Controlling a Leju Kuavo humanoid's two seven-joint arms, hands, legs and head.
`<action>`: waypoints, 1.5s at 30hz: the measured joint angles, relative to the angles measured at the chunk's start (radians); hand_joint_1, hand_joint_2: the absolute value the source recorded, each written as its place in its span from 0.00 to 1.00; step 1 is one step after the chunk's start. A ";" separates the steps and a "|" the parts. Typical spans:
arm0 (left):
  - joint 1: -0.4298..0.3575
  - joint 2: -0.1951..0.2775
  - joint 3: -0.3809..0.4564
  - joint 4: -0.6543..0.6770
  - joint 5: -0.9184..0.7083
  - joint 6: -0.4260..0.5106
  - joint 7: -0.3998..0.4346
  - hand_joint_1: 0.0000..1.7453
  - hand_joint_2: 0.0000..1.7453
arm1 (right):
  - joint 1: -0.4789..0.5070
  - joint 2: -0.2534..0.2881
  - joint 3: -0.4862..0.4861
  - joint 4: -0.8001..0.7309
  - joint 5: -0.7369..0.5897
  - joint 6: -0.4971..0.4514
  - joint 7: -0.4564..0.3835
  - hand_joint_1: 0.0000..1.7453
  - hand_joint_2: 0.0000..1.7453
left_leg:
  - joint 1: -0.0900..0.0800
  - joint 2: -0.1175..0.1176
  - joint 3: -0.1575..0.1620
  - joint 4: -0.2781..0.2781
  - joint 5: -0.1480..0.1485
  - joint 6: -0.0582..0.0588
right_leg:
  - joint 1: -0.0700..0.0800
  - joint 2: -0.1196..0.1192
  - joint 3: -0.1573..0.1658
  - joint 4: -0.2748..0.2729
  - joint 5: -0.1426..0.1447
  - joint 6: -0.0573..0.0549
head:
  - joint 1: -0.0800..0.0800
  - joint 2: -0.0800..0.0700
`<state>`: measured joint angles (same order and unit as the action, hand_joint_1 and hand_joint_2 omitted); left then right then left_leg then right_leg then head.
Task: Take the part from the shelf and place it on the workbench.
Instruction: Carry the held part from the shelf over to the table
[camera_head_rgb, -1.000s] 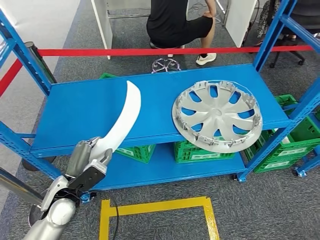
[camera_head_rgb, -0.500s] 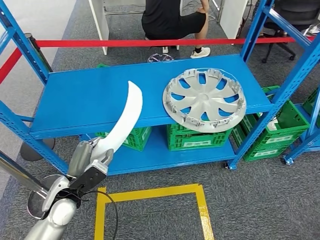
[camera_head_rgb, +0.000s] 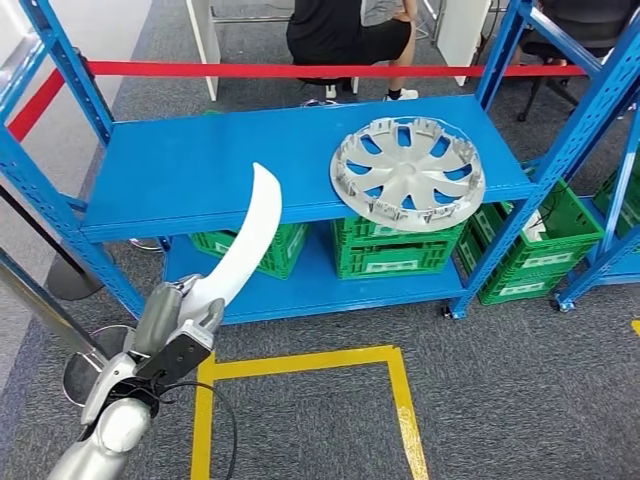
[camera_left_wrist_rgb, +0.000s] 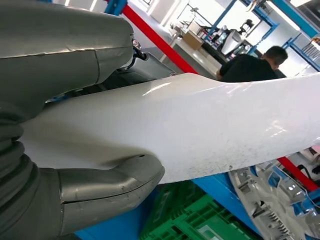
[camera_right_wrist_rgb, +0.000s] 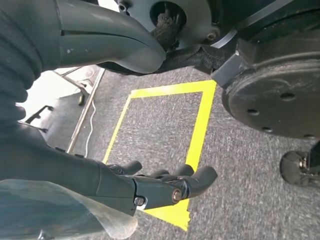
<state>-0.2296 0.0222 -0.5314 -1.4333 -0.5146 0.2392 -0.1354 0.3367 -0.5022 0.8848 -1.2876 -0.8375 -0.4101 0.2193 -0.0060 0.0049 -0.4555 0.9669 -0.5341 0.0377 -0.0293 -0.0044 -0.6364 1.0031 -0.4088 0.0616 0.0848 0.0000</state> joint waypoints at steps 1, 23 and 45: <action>0.000 0.000 0.000 0.000 0.000 0.000 0.000 1.00 1.00 | 0.001 0.000 0.000 0.000 0.000 0.000 0.000 0.00 1.00 | 0.000 0.002 -0.013 -0.003 0.013 0.009 | 0.000 0.001 -0.012 0.020 -0.032 0.002 | 0.001 0.000; 0.004 0.003 0.000 0.000 0.000 0.000 0.000 1.00 1.00 | -0.001 -0.002 0.000 0.000 0.000 0.000 0.001 0.00 1.00 | 0.008 -0.001 -0.165 0.277 -0.014 -0.044 | 0.016 -0.006 0.077 -0.027 -0.055 -0.049 | 0.002 0.000; 0.002 0.000 0.000 -0.001 0.000 0.001 0.000 1.00 1.00 | 0.000 -0.004 0.000 0.000 0.000 0.000 -0.001 0.00 1.00 | -0.018 -0.052 -0.209 0.020 0.188 -0.004 | 0.014 0.046 0.221 -0.064 -0.142 -0.021 | 0.007 0.000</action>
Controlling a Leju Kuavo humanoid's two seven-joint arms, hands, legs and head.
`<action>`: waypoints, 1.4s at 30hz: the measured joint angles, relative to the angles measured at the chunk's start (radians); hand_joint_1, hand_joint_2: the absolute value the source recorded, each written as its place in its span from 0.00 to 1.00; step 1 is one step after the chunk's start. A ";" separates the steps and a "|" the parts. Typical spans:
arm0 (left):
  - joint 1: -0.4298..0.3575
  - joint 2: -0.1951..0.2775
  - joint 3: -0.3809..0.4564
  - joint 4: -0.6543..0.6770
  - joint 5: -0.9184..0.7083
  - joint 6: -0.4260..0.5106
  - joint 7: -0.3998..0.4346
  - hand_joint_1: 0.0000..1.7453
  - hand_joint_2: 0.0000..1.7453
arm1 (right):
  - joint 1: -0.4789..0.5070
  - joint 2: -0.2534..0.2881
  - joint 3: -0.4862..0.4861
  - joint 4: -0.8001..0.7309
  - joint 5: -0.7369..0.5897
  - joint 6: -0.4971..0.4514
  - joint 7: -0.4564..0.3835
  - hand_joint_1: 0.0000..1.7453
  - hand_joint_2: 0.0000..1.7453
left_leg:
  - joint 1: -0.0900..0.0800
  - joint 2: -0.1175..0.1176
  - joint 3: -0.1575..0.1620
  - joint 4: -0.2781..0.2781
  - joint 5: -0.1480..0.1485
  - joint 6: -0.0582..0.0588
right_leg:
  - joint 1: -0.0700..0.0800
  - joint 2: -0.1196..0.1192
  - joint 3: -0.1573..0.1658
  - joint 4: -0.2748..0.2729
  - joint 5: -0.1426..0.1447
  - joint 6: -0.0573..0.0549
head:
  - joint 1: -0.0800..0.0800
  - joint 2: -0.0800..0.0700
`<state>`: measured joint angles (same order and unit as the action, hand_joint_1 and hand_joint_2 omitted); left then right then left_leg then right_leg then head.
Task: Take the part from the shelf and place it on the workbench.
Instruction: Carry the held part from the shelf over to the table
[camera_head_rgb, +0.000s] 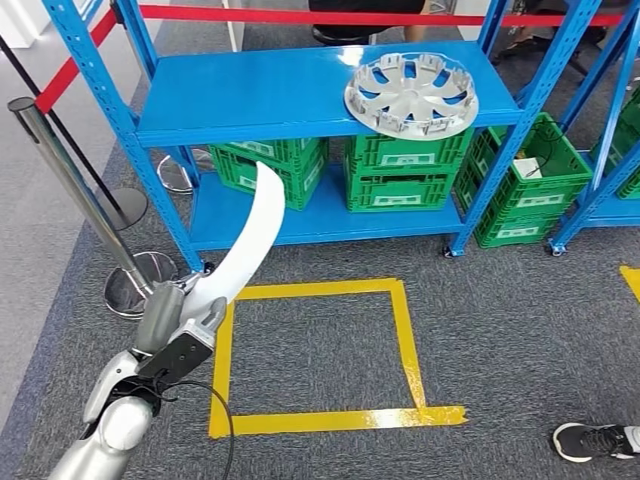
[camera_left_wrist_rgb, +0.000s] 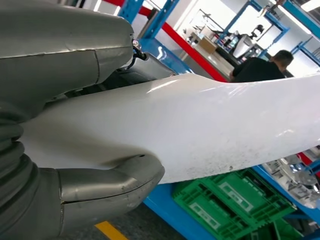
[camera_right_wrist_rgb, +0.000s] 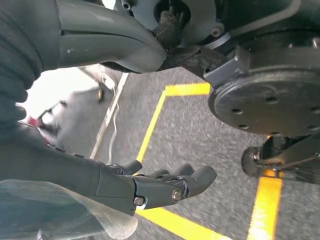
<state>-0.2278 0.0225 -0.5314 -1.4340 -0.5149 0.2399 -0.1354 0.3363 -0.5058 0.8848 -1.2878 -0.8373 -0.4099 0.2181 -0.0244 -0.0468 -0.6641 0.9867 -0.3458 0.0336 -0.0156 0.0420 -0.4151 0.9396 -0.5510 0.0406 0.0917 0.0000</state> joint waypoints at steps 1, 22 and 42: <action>0.001 0.001 0.000 0.000 0.000 0.000 0.000 1.00 1.00 | 0.000 0.000 0.000 0.000 0.000 0.000 0.000 0.00 1.00 | 0.001 0.002 -0.008 0.010 -0.014 -0.007 | -0.001 -0.012 -0.010 0.001 0.007 -0.005 | -0.002 0.000; 0.006 0.001 0.003 -0.002 0.001 -0.001 0.000 1.00 1.00 | 0.000 -0.001 -0.001 -0.001 0.000 0.000 0.002 0.00 1.00 | 0.013 0.033 0.110 -0.021 -0.096 0.020 | -0.005 -0.043 -0.233 0.330 -0.084 0.019 | -0.006 0.000; 0.007 0.002 0.003 -0.002 0.001 0.000 0.000 1.00 1.00 | 0.003 -0.002 0.000 -0.001 0.000 0.000 0.001 0.00 1.00 | 0.023 0.099 0.090 0.064 -0.131 -0.036 | -0.012 -0.130 -0.110 0.068 0.040 -0.008 | -0.018 0.000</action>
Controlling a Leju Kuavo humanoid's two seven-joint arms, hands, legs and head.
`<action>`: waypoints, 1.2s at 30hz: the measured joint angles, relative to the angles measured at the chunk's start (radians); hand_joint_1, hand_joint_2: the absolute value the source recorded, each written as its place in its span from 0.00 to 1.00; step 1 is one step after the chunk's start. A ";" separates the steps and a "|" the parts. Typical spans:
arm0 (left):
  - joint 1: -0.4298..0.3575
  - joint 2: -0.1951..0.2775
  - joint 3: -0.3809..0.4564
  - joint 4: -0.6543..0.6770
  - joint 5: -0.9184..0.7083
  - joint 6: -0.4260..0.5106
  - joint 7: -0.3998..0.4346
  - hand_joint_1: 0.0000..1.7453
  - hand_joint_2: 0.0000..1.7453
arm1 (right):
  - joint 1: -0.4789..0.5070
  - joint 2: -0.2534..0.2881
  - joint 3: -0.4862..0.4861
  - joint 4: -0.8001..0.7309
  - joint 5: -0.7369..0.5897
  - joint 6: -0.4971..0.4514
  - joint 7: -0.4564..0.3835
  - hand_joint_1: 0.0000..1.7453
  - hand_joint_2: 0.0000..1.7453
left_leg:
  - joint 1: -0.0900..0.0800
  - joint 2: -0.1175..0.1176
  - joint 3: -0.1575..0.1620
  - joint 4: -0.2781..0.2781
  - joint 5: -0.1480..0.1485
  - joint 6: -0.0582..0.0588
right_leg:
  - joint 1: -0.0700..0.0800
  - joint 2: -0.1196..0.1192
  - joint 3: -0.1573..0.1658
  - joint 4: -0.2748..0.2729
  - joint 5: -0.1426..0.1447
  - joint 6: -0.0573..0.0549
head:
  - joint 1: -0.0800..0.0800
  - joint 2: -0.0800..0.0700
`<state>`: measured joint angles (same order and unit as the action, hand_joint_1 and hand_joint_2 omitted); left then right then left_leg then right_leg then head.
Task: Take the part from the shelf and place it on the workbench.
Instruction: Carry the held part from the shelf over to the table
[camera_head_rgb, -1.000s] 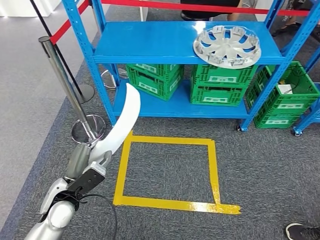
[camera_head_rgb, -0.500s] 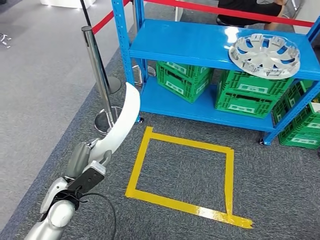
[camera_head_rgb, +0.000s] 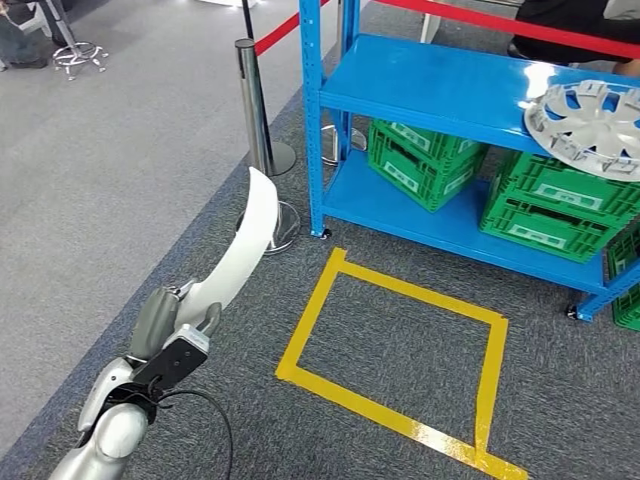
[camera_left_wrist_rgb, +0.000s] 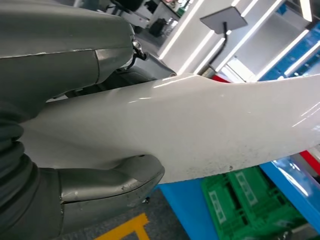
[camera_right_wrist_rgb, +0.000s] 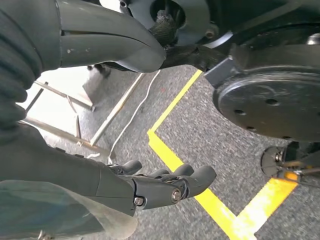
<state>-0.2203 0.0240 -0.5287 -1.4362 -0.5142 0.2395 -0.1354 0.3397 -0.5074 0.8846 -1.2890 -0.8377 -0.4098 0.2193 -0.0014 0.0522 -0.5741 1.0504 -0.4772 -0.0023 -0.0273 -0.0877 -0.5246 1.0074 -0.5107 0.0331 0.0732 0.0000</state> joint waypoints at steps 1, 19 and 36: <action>-0.001 0.000 0.000 0.000 0.000 0.000 0.000 1.00 1.00 | 0.000 0.000 0.000 0.000 0.000 0.000 0.000 0.00 1.00 | -0.005 0.011 0.010 -0.026 0.001 0.006 | 0.002 -0.009 0.000 -0.001 0.001 0.005 | 0.000 0.000; 0.001 -0.003 0.002 -0.002 -0.001 0.000 0.000 1.00 1.00 | -0.002 0.000 0.000 -0.001 0.001 0.000 -0.002 0.00 1.00 | -0.014 -0.151 -0.026 -0.027 0.030 0.039 | 0.002 0.175 -0.005 0.003 -0.005 0.009 | 0.011 0.000; 0.000 0.001 0.002 -0.004 0.000 0.000 0.000 1.00 1.00 | -0.003 0.000 0.000 -0.003 0.000 0.000 0.000 0.00 1.00 | -0.005 -0.034 -0.014 -0.042 0.028 0.040 | 0.001 -0.003 0.014 0.008 -0.038 0.032 | 0.001 0.000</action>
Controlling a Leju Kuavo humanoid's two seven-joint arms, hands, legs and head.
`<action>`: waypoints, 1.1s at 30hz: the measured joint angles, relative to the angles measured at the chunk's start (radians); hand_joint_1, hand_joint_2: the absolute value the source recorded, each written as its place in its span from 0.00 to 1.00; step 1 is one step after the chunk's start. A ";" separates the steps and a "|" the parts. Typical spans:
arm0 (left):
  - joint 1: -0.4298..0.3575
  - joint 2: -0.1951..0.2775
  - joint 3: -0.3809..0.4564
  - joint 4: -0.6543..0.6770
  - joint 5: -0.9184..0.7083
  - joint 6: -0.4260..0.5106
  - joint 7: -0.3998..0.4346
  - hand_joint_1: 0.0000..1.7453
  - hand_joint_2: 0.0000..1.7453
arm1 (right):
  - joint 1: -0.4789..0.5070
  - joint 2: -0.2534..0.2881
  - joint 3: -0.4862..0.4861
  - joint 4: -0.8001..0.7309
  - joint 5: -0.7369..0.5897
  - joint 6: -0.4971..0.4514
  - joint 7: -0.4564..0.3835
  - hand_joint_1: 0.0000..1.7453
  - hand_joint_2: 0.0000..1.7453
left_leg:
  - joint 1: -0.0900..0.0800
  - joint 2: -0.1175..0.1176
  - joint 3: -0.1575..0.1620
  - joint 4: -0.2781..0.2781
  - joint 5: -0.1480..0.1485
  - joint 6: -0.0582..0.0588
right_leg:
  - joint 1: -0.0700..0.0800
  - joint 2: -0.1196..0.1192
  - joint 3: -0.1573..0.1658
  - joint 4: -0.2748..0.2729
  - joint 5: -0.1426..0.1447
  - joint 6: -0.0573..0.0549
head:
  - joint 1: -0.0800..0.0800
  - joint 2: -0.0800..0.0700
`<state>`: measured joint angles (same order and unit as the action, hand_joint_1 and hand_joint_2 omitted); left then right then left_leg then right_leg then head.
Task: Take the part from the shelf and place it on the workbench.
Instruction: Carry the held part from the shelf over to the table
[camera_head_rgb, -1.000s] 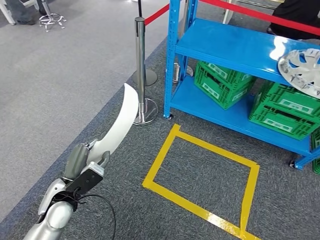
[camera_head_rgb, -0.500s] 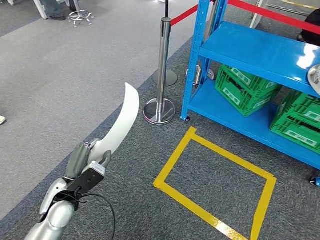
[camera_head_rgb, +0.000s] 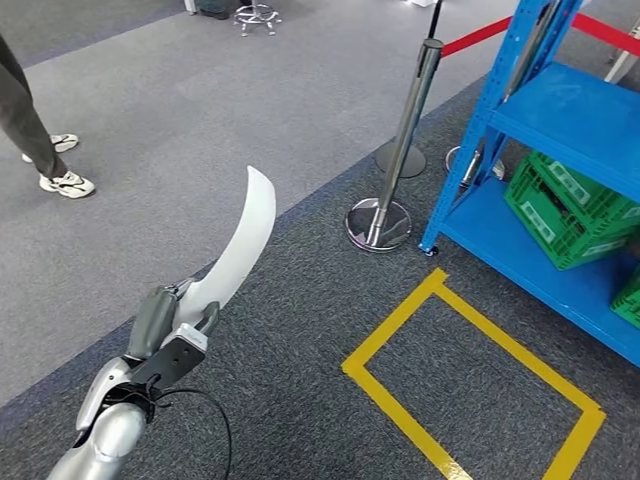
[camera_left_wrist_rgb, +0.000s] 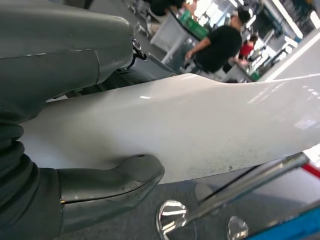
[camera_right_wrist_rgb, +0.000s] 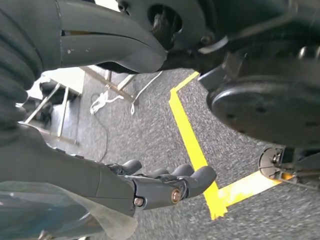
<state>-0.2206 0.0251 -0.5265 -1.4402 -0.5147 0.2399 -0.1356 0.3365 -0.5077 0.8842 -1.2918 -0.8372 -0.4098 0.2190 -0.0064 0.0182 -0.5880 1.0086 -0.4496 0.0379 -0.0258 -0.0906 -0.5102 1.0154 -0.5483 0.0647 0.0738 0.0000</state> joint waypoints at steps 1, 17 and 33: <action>-0.001 -0.001 0.000 -0.001 0.000 0.000 0.000 1.00 1.00 | 0.000 0.000 0.000 0.000 0.000 0.000 0.000 0.00 1.00 | 0.002 -0.009 0.003 -0.005 0.003 0.007 | -0.001 0.029 -0.021 0.044 -0.027 0.001 | 0.003 0.000; 0.002 -0.002 0.000 -0.001 0.000 0.000 0.000 1.00 1.00 | 0.003 0.000 0.000 -0.001 0.000 0.000 0.001 0.00 1.00 | -0.004 -0.071 -0.071 0.134 -0.064 -0.033 | -0.002 0.103 -0.021 -0.015 0.045 -0.040 | -0.003 0.000; 0.000 -0.002 0.000 -0.001 0.000 0.000 0.000 1.00 1.00 | 0.001 -0.001 0.000 -0.002 0.000 0.000 -0.001 0.00 1.00 | -0.003 -0.019 -0.001 -0.001 0.002 0.015 | 0.002 0.074 -0.070 0.147 -0.077 0.000 | 0.005 0.000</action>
<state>-0.2201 0.0236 -0.5265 -1.4416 -0.5150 0.2397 -0.1354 0.3372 -0.5085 0.8842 -1.2934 -0.8372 -0.4099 0.2182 -0.0097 -0.0007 -0.5893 1.0080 -0.4475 0.0533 -0.0236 -0.0163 -0.5801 1.1625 -0.6250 0.0646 0.0792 0.0000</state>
